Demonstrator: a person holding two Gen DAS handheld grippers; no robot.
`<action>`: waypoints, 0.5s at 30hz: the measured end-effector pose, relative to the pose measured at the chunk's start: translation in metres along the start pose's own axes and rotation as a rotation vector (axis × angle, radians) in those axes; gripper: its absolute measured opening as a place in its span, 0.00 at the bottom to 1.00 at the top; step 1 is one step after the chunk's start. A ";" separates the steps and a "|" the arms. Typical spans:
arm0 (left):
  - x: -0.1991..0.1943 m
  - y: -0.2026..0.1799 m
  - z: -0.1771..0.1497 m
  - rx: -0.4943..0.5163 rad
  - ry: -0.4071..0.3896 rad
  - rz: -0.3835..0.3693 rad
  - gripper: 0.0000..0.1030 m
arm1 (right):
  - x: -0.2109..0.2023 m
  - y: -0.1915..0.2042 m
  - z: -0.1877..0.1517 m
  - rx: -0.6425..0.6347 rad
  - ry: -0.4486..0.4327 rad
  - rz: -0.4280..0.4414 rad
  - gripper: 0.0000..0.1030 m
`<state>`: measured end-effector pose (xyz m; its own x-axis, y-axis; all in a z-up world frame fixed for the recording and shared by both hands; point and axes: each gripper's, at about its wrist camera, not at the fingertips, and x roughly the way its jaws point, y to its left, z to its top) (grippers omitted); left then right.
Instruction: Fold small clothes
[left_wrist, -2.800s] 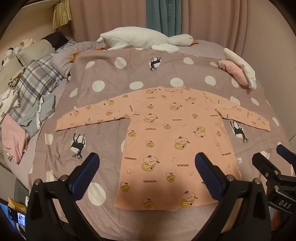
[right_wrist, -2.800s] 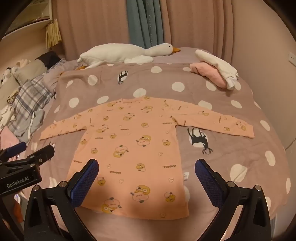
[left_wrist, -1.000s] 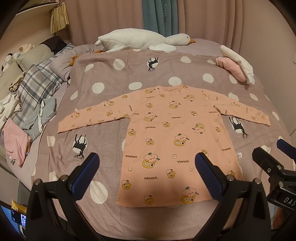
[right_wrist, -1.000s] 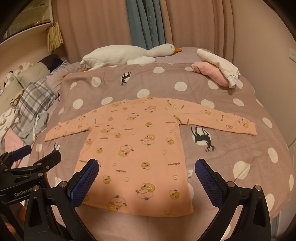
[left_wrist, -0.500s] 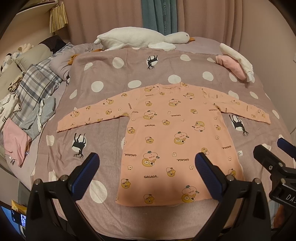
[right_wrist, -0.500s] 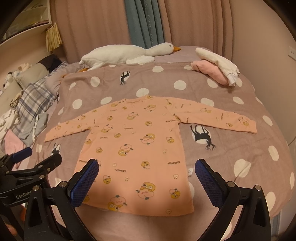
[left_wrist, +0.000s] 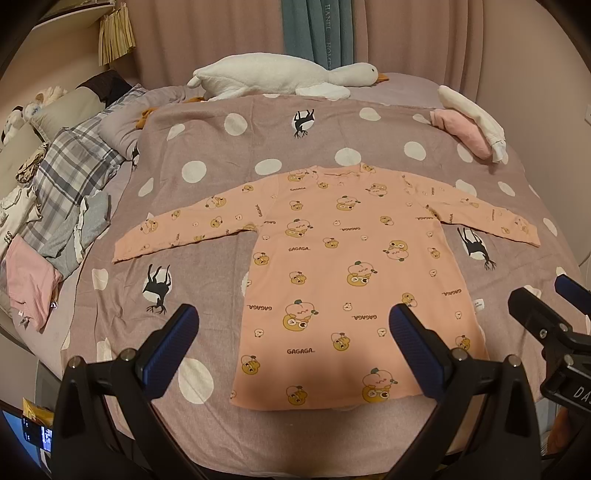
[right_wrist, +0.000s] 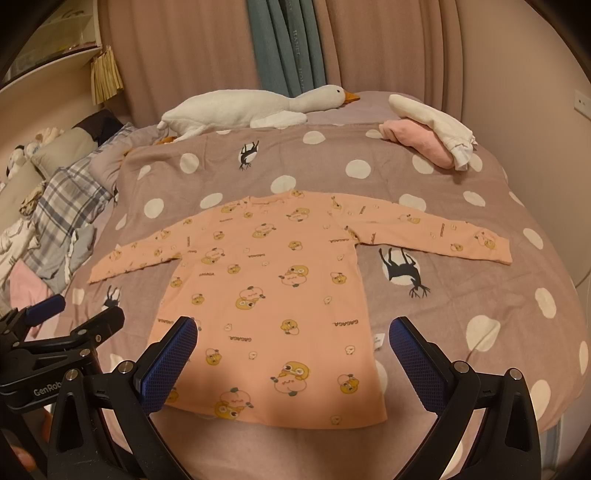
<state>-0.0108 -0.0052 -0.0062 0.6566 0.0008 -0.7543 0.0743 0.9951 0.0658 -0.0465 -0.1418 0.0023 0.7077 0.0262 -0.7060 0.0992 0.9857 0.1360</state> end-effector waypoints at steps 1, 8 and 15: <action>0.000 0.000 0.000 0.000 0.000 -0.001 1.00 | 0.000 0.001 0.000 0.000 0.001 0.000 1.00; 0.001 -0.001 -0.002 0.003 0.002 -0.002 1.00 | 0.000 -0.002 0.000 0.000 0.001 0.001 1.00; 0.006 0.002 -0.003 -0.023 0.008 -0.021 1.00 | 0.000 -0.003 0.000 0.009 0.001 0.007 1.00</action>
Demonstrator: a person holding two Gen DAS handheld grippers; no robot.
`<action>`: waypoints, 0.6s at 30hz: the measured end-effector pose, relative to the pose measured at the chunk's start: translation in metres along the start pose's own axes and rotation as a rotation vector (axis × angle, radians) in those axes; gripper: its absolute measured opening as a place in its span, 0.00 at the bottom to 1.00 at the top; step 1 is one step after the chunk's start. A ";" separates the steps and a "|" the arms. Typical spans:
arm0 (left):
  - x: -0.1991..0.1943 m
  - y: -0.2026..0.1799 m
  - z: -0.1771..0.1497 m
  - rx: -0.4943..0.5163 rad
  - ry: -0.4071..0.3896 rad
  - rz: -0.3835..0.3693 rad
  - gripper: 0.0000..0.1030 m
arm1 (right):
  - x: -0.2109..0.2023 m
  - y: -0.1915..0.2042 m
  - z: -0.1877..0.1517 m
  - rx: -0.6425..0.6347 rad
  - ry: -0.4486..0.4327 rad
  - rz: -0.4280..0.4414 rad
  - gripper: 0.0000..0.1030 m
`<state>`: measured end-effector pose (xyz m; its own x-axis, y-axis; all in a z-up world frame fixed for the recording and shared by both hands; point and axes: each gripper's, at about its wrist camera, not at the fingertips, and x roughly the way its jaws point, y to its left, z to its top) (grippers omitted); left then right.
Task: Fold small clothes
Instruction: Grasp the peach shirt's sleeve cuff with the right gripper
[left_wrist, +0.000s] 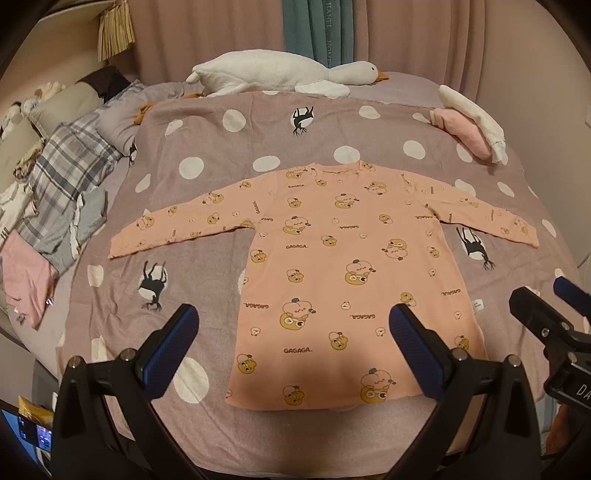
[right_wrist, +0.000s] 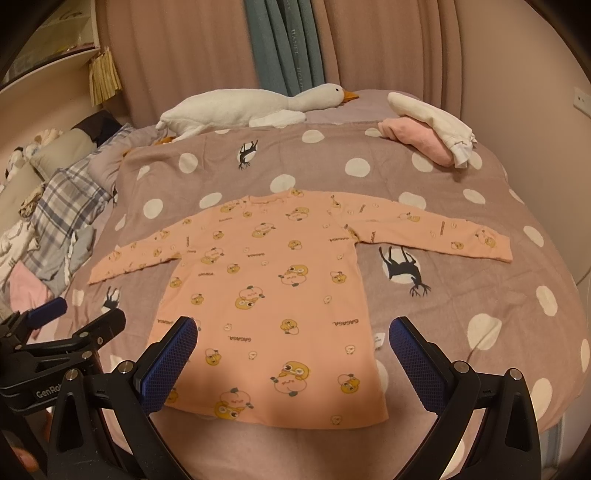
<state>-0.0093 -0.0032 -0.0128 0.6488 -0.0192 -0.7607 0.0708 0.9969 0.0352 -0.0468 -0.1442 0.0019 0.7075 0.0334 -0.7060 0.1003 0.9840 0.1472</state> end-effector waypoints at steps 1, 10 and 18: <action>0.003 0.002 0.000 -0.014 0.005 -0.012 1.00 | 0.001 -0.002 0.000 0.011 -0.002 0.017 1.00; 0.022 0.024 0.001 -0.203 0.018 -0.438 1.00 | -0.007 -0.059 -0.003 0.226 -0.129 0.382 1.00; 0.058 0.016 0.009 -0.268 0.033 -0.728 1.00 | 0.047 -0.156 -0.034 0.550 -0.171 0.408 1.00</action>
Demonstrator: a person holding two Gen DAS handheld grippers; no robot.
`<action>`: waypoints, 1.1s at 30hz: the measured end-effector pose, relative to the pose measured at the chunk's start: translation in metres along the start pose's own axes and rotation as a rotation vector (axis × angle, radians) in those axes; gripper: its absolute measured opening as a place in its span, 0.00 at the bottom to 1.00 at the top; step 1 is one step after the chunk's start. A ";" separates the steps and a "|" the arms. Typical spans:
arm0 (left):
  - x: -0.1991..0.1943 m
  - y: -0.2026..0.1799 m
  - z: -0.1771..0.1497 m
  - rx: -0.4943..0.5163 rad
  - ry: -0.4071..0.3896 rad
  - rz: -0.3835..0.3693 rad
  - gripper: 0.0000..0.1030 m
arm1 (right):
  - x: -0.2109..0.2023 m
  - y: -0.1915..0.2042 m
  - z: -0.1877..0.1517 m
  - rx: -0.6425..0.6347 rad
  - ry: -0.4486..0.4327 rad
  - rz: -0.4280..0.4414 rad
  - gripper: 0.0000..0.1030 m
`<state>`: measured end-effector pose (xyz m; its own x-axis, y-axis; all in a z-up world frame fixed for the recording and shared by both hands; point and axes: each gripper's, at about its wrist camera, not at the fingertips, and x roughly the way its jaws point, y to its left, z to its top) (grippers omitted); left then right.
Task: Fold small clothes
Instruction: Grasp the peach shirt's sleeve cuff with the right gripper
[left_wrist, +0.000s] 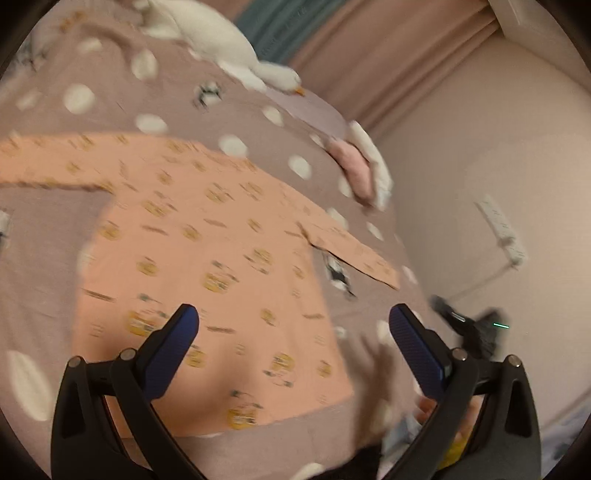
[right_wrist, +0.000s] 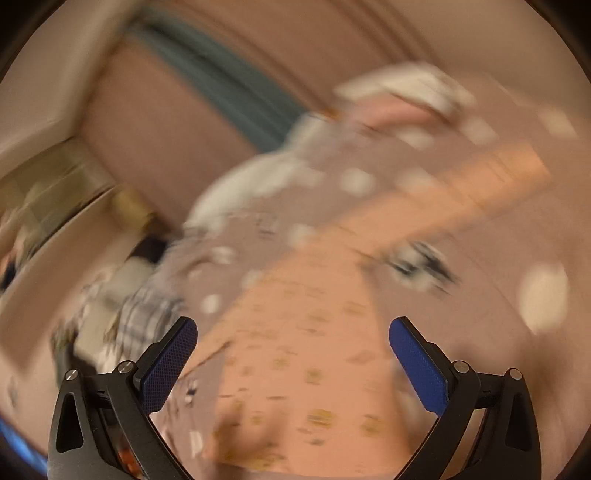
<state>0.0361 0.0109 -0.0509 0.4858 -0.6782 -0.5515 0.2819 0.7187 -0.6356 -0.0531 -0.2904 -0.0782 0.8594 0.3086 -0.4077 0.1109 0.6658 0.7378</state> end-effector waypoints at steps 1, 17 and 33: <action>0.006 0.000 0.000 0.005 0.014 -0.001 1.00 | 0.004 -0.025 0.004 0.104 0.004 -0.012 1.00; 0.072 0.033 0.039 -0.071 0.110 0.133 1.00 | 0.068 -0.184 0.124 0.420 -0.193 -0.175 0.96; 0.058 0.059 0.059 -0.129 0.051 0.228 1.00 | 0.087 -0.126 0.158 0.218 -0.141 -0.230 0.07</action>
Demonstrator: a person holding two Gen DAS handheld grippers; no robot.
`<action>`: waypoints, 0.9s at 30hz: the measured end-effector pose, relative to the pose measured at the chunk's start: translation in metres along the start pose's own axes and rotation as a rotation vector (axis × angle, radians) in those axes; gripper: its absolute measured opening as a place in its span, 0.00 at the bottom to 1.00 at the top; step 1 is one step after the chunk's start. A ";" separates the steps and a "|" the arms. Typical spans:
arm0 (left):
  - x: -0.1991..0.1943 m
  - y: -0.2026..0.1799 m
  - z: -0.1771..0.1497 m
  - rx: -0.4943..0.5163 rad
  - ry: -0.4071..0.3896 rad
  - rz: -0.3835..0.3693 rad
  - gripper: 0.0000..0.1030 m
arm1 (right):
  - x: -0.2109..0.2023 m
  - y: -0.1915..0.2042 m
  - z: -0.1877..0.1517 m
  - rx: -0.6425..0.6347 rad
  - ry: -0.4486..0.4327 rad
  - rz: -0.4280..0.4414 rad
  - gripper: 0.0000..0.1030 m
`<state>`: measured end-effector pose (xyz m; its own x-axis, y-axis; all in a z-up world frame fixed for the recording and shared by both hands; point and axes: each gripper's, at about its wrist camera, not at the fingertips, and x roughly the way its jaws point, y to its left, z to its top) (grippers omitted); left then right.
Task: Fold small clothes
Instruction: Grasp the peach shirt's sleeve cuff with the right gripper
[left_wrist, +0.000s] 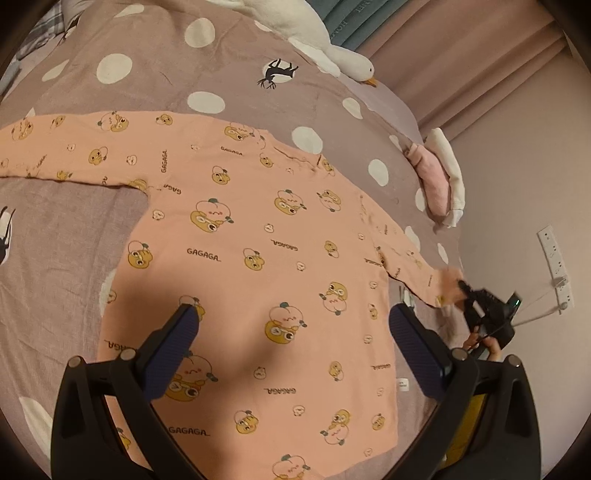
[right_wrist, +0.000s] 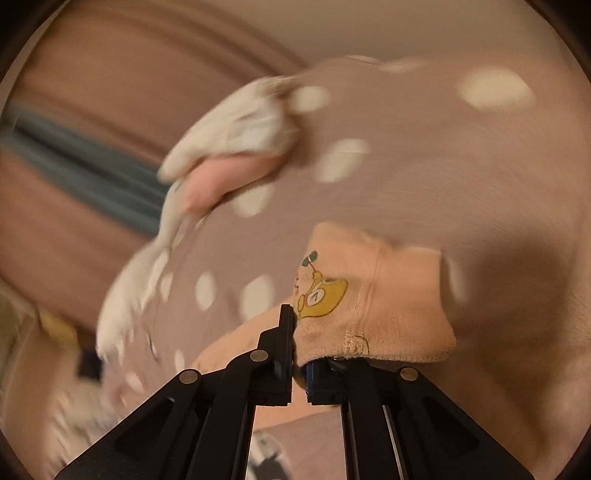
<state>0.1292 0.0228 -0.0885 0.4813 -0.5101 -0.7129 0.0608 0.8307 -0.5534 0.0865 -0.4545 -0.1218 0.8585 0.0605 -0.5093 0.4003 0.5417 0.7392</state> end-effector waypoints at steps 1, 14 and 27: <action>-0.004 -0.002 -0.002 0.007 -0.001 -0.013 1.00 | -0.003 0.027 -0.003 -0.083 0.009 -0.009 0.07; -0.065 0.048 0.016 -0.056 -0.139 0.015 1.00 | 0.065 0.315 -0.167 -0.987 0.055 -0.134 0.06; -0.072 0.106 0.019 -0.114 -0.131 0.077 1.00 | 0.192 0.320 -0.384 -1.639 0.254 -0.430 0.16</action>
<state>0.1180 0.1519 -0.0879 0.5909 -0.4062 -0.6971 -0.0765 0.8320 -0.5496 0.2566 0.0530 -0.1523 0.6519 -0.2740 -0.7071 -0.2898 0.7716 -0.5662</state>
